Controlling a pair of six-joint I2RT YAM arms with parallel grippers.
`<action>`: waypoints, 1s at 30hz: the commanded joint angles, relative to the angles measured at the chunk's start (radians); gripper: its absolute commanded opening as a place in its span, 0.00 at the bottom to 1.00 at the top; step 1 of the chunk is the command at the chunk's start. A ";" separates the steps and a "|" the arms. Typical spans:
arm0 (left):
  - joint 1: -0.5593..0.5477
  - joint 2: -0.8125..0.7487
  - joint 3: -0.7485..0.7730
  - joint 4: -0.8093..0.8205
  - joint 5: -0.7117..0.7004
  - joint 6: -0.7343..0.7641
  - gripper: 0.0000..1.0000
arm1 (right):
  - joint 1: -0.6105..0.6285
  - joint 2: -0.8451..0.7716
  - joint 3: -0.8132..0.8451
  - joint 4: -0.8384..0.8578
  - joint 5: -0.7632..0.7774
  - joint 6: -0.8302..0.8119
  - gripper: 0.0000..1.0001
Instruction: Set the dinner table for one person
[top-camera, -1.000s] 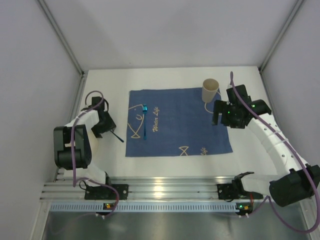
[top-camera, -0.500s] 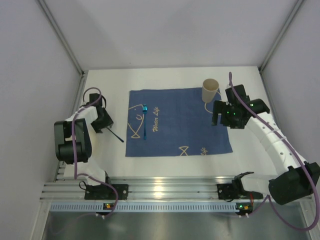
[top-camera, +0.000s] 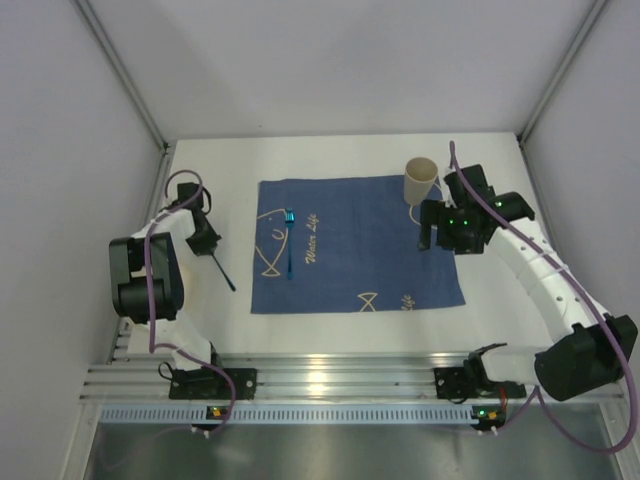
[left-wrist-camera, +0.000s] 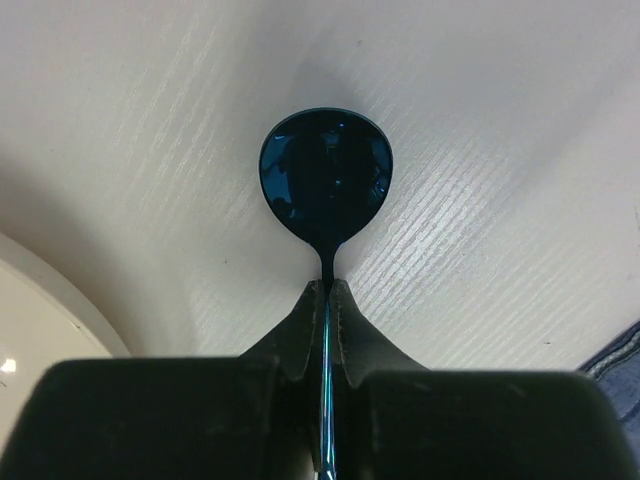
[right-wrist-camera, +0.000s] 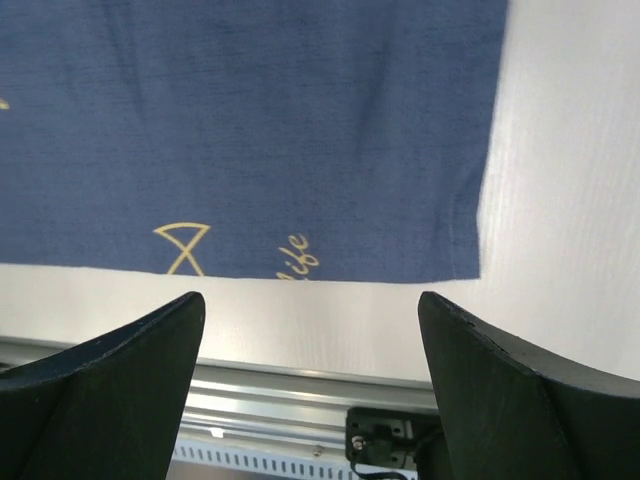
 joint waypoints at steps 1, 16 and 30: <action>0.011 0.007 -0.007 -0.032 0.020 0.010 0.00 | 0.049 -0.005 0.079 0.062 -0.122 -0.064 0.88; -0.495 -0.144 0.409 -0.342 0.016 -0.225 0.00 | 0.342 0.089 0.057 0.410 -0.379 0.062 0.86; -0.857 -0.007 0.731 -0.429 0.074 -0.372 0.00 | 0.381 0.075 -0.091 0.675 -0.411 0.182 0.81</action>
